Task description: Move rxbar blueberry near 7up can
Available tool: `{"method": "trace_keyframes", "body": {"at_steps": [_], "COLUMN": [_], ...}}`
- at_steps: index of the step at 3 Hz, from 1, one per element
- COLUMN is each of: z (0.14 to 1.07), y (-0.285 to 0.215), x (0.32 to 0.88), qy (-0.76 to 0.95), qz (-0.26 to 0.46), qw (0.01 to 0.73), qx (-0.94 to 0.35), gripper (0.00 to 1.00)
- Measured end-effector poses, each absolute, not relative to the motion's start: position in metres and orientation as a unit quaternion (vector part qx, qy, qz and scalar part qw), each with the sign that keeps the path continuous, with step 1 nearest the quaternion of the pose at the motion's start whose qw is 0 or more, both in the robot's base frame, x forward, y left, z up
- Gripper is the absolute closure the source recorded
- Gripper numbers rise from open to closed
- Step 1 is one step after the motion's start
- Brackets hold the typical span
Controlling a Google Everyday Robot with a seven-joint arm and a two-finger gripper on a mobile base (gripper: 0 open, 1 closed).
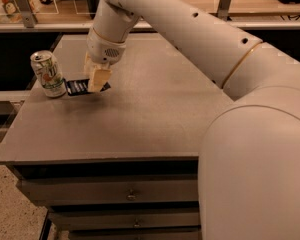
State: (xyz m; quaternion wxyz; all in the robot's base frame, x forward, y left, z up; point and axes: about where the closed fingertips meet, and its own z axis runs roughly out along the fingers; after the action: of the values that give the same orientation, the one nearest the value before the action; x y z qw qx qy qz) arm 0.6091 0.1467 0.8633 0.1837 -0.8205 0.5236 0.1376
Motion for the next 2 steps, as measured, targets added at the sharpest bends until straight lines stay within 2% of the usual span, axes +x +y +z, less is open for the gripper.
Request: {"method": "trace_keyframes", "body": {"at_steps": [2], "z": [0.8627], "y": [0.1666], "x": [0.5935], "qy": [0.509], "qz": [0.16], "qw": [0.188], "qx": [-0.825], "gripper": [0.36]}}
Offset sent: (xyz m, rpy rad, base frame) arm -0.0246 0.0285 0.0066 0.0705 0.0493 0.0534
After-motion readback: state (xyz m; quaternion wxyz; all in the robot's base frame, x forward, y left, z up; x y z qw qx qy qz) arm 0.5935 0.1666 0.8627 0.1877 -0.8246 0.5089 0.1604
